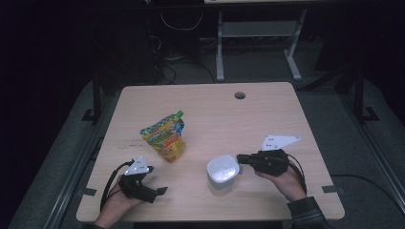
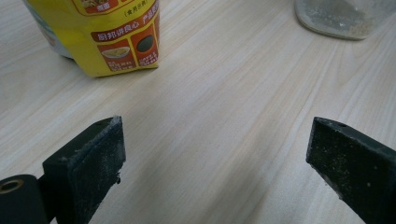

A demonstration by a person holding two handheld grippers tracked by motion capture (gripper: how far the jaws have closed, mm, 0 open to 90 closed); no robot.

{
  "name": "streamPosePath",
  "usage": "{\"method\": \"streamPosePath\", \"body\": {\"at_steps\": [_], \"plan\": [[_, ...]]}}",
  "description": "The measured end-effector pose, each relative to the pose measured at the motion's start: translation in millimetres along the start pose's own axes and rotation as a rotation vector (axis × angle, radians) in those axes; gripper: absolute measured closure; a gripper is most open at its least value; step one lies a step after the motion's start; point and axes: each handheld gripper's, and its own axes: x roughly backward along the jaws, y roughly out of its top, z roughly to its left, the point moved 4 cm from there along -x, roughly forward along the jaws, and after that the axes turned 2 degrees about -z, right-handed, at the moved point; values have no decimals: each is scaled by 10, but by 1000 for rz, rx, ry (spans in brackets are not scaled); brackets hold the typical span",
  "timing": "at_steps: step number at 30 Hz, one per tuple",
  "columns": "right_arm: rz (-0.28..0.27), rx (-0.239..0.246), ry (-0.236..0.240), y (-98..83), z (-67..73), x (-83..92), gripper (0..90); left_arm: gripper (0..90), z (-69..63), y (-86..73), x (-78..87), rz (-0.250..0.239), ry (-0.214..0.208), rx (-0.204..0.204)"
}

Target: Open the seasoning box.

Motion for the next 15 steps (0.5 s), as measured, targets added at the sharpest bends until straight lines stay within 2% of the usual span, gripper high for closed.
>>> {"method": "streamPosePath", "body": {"at_steps": [4, 9, 15], "plan": [[-39, 0, 7, 54, 27, 50, 897, 42, 2, -1, 1, 6, -1, -15], [-31, 23, 38, 75, 111, 16, 897, 42, 2, -2, 4, 6, 0, -8], [-21, 18, 34, 69, 110, 2, 897, 42, 1, -2, 4, 6, 1, -8]]}}
